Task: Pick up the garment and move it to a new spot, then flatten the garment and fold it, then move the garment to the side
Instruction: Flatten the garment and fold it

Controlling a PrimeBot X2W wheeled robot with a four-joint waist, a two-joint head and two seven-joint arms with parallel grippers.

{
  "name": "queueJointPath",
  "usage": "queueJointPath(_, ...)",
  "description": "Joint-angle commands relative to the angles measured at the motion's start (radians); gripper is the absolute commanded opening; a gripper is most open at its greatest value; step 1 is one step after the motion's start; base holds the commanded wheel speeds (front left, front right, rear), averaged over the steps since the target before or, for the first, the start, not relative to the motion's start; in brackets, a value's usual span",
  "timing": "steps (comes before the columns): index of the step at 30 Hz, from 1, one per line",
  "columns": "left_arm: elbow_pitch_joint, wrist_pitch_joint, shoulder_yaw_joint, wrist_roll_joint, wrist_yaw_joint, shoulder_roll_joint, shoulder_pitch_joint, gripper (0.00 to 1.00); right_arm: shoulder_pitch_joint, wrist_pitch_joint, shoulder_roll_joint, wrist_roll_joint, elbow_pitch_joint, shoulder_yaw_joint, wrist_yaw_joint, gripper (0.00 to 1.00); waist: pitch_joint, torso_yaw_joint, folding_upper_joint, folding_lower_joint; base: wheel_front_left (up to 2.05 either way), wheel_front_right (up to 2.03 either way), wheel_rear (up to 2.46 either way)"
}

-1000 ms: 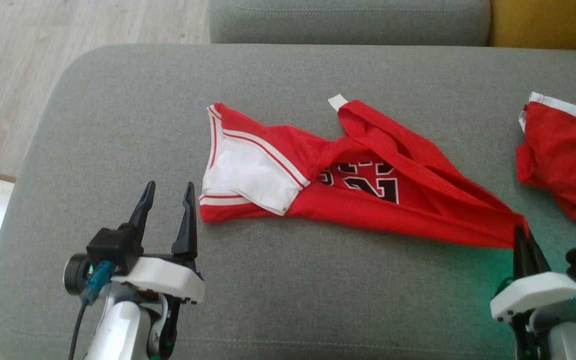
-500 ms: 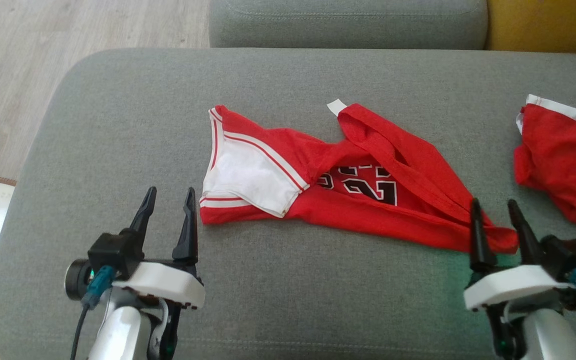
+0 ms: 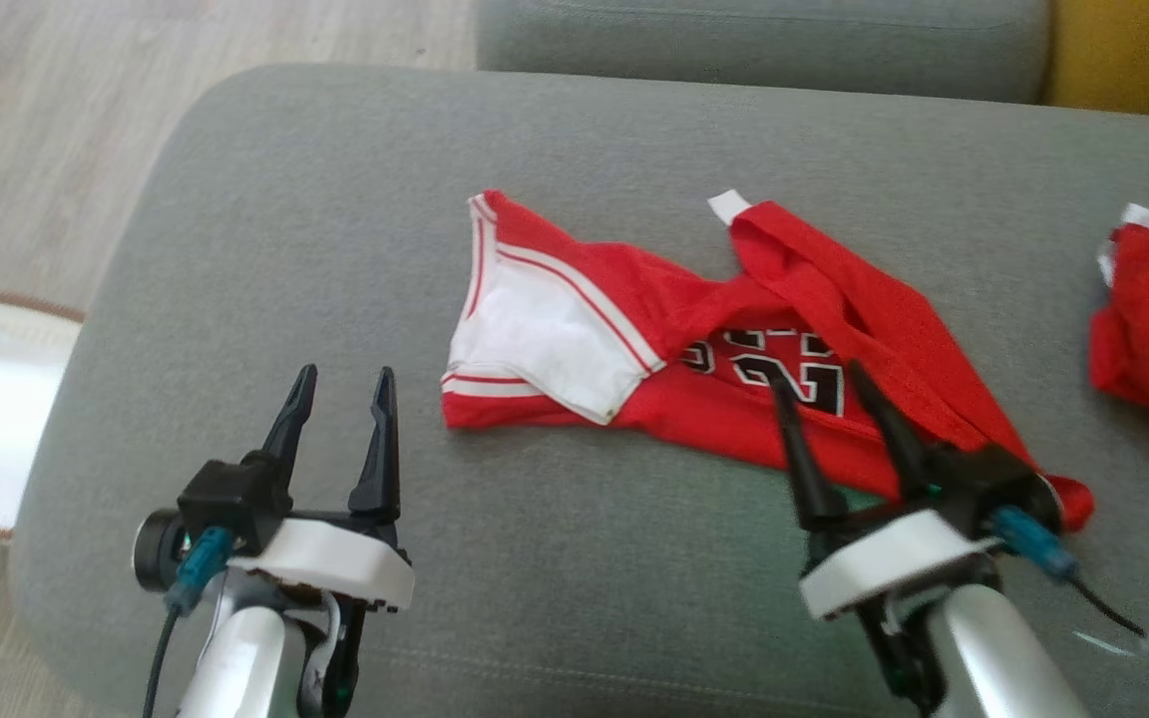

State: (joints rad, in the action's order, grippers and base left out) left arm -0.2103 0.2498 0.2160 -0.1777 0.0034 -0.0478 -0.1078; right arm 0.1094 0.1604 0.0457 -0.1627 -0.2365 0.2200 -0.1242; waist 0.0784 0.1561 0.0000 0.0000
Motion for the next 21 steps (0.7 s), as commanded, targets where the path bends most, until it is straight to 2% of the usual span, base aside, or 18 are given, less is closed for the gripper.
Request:
queueJointPath(1, 0.035, 0.012, -0.025, -0.003, 0.004, -0.003, -0.051, 1.00, 0.056, -0.005, 0.004, 0.012, 0.025, 0.045, -0.007, 1.00, 0.010, 0.022, 0.0000, 0.0000, 0.00, 0.00, 0.00)
queueJointPath(11, 0.032, 0.012, 0.001, -0.025, 0.015, -0.002, -0.066, 1.00, 0.154, -0.037, 0.006, 0.059, -0.088, 0.173, -0.007, 1.00, 0.047, 0.104, 0.0000, 0.0000, 0.00, 0.00, 0.00)
queueJointPath(21, 0.027, 0.012, 0.021, -0.038, 0.022, -0.002, -0.085, 1.00, 0.264, -0.080, 0.053, 0.043, -0.245, 0.289, -0.007, 1.00, 0.087, 0.161, 0.0000, 0.0000, 0.00, 0.00, 0.00)
